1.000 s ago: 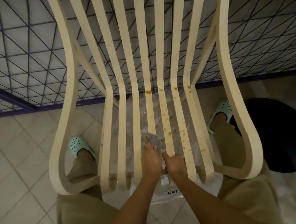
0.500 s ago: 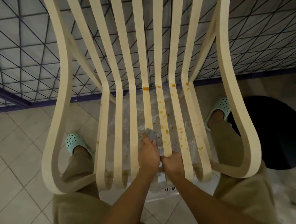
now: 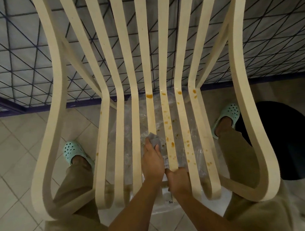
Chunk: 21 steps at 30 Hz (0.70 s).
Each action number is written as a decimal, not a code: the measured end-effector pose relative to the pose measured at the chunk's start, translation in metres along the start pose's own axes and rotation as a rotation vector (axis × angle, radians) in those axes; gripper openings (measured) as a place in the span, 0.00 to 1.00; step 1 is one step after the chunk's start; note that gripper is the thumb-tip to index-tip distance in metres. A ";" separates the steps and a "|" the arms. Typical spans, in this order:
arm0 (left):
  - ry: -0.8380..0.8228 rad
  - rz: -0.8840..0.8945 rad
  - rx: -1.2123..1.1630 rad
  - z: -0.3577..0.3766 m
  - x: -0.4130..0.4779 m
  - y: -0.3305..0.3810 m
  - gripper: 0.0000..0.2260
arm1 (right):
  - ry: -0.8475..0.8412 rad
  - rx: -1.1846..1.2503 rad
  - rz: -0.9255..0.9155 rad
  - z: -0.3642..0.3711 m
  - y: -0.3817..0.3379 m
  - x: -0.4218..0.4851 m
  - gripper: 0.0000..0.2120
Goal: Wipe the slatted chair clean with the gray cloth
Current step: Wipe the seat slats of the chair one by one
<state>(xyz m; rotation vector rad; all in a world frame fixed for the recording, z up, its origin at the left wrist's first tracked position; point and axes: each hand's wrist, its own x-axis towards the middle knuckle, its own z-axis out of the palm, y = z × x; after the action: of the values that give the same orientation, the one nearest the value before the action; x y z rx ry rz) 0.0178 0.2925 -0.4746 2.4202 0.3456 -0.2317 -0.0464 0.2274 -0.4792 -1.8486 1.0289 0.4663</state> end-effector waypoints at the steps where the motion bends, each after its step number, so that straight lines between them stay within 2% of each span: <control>1: 0.000 0.001 0.005 -0.001 0.003 0.002 0.22 | -0.003 -0.011 0.006 0.000 -0.002 -0.001 0.08; 6: 0.015 0.081 0.023 -0.004 0.028 0.016 0.23 | -0.032 -0.014 0.023 -0.004 -0.003 -0.002 0.10; 9: -0.035 0.081 0.081 -0.007 0.034 0.021 0.25 | -0.047 0.000 0.039 -0.003 0.001 0.003 0.20; 12: -0.121 0.069 0.070 -0.016 0.032 0.019 0.26 | -0.132 -0.042 0.036 -0.007 -0.002 0.003 0.15; 15: -0.211 0.073 0.039 -0.022 0.022 0.010 0.28 | -0.203 0.084 0.097 -0.017 -0.010 -0.005 0.11; 18: -0.263 0.036 0.034 -0.025 0.001 -0.001 0.29 | -0.272 0.147 0.081 -0.026 -0.011 -0.008 0.05; 19: -0.276 0.018 0.030 -0.026 -0.009 -0.004 0.29 | -0.294 0.144 0.065 -0.030 -0.012 -0.012 0.05; 21: -0.288 0.008 0.025 -0.029 -0.028 -0.009 0.29 | -0.324 0.073 -0.002 -0.033 -0.009 -0.015 0.12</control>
<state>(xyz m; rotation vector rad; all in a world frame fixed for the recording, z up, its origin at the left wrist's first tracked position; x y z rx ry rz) -0.0096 0.3130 -0.4511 2.3690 0.2028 -0.5766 -0.0507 0.2075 -0.4480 -1.6424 0.8127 0.6927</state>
